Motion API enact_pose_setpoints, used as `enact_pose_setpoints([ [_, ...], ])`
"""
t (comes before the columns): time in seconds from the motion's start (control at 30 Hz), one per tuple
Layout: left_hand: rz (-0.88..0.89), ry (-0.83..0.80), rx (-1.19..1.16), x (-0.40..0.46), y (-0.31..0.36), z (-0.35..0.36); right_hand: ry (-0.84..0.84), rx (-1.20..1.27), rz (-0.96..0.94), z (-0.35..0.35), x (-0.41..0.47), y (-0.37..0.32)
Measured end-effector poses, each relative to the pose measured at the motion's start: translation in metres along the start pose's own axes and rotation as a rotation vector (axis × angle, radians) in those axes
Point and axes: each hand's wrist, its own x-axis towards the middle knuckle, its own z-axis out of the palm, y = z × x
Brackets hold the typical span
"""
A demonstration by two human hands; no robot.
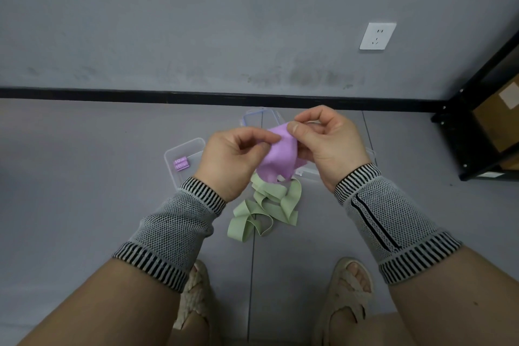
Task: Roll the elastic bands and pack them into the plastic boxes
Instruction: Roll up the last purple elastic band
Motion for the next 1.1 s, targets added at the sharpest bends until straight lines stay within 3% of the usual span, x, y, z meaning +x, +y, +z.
enact_pose_setpoints([
  [0.17, -0.073, 0.198, -0.131, 0.006, -0.001, -0.011, -0.204, -0.098, 0.076, 0.001, -0.004, 0.001],
  [0.3, -0.097, 0.229, -0.178, 0.006, 0.001, -0.011, -0.269, -0.325, -0.028, 0.004, -0.006, 0.004],
  [0.43, -0.072, 0.272, -0.077, 0.007, -0.003, -0.013, -0.261, -0.415, -0.056, 0.003, -0.004, 0.005],
  [0.63, -0.123, 0.292, 0.062, 0.011, -0.009, -0.014, -0.211, -0.237, -0.029, 0.0, -0.004, 0.003],
  [0.8, -0.143, 0.279, 0.105, 0.01, -0.009, -0.01, -0.192, -0.107, -0.118, 0.0, -0.007, -0.001],
  [0.97, -0.148, 0.353, 0.099, 0.012, -0.008, -0.011, -0.299, 0.047, -0.138, -0.001, -0.01, -0.006],
  [1.1, -0.153, 0.382, 0.08, 0.012, -0.008, -0.011, -0.283, -0.253, -0.16, 0.003, -0.012, -0.005],
])
